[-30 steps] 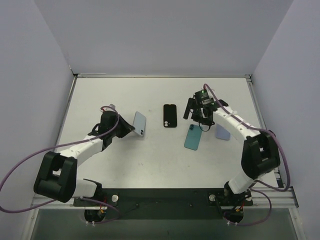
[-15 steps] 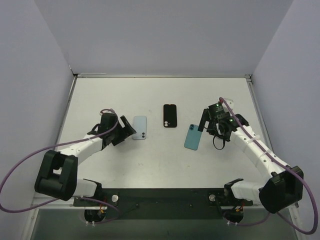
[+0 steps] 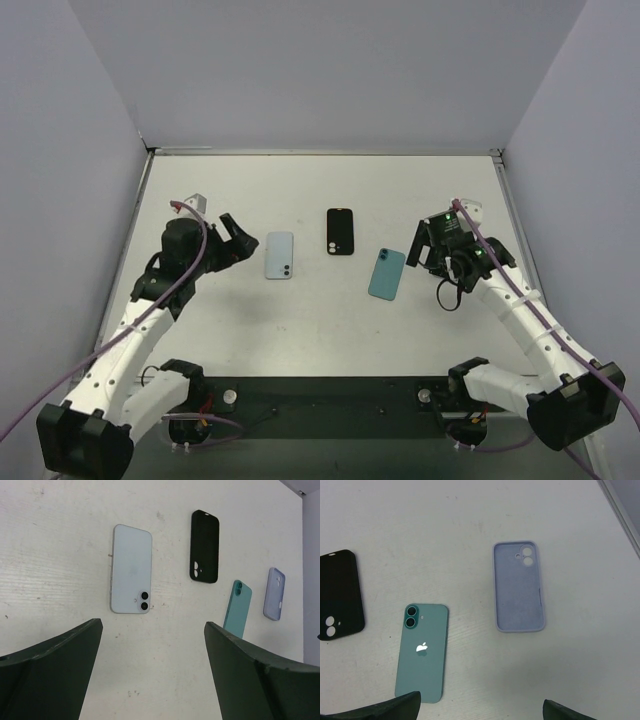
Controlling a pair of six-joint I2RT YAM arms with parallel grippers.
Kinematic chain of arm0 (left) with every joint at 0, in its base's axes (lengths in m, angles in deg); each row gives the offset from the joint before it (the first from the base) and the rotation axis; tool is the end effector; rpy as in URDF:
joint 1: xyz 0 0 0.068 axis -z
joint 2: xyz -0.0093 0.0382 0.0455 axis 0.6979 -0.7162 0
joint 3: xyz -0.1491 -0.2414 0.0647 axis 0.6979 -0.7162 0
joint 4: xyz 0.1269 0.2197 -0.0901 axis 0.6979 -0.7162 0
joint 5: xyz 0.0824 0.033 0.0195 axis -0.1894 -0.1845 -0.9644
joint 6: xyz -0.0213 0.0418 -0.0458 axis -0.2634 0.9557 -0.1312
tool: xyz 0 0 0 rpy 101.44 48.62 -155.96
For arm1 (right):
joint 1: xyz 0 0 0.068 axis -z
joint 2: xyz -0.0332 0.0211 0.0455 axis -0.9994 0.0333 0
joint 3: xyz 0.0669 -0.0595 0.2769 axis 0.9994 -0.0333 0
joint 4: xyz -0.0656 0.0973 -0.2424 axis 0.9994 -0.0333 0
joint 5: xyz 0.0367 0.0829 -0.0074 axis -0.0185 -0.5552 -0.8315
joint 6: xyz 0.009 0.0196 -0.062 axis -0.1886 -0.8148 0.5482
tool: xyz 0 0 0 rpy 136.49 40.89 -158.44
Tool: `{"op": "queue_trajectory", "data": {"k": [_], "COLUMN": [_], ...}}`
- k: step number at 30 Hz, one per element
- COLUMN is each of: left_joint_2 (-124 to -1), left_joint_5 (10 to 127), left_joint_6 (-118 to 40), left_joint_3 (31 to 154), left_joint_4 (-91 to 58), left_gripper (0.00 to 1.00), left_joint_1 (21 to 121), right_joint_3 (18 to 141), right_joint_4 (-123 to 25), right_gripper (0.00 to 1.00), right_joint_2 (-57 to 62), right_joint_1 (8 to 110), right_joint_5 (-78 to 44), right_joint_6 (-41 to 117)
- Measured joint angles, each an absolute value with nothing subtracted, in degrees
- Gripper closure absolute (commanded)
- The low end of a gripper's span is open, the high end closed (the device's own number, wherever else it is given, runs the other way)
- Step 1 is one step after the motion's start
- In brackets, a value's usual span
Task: Take the phone out of the phone case
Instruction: Reset both arms
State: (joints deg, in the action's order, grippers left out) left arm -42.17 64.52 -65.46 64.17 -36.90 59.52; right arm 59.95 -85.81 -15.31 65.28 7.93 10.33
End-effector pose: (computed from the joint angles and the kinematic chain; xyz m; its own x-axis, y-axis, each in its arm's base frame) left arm 0.2189 -0.0637 0.2911 -0.5824 -0.4781 -0.6575 -0.0439 0.8261 -0.5618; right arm 0.2259 0.0783 0.3096 -0.6305 0.3189 -0.7077 0.2182 0.9477 0.2327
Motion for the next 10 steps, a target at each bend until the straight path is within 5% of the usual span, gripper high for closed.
{"op": "queue_trajectory", "data": {"k": [10], "left_joint_2": [-29.6], "left_joint_5": [65.0], "left_joint_6": [-63.6], "left_joint_3": [59.2], "left_joint_4": [-46.5], "left_gripper": [0.05], "left_joint_1": [59.4], "right_joint_3": [59.4], "right_joint_4": [-86.1], "right_gripper": [0.02], "right_joint_2": [-15.3], "right_joint_1": [65.3], "right_joint_5": [8.5], "right_joint_6": [10.2]}}
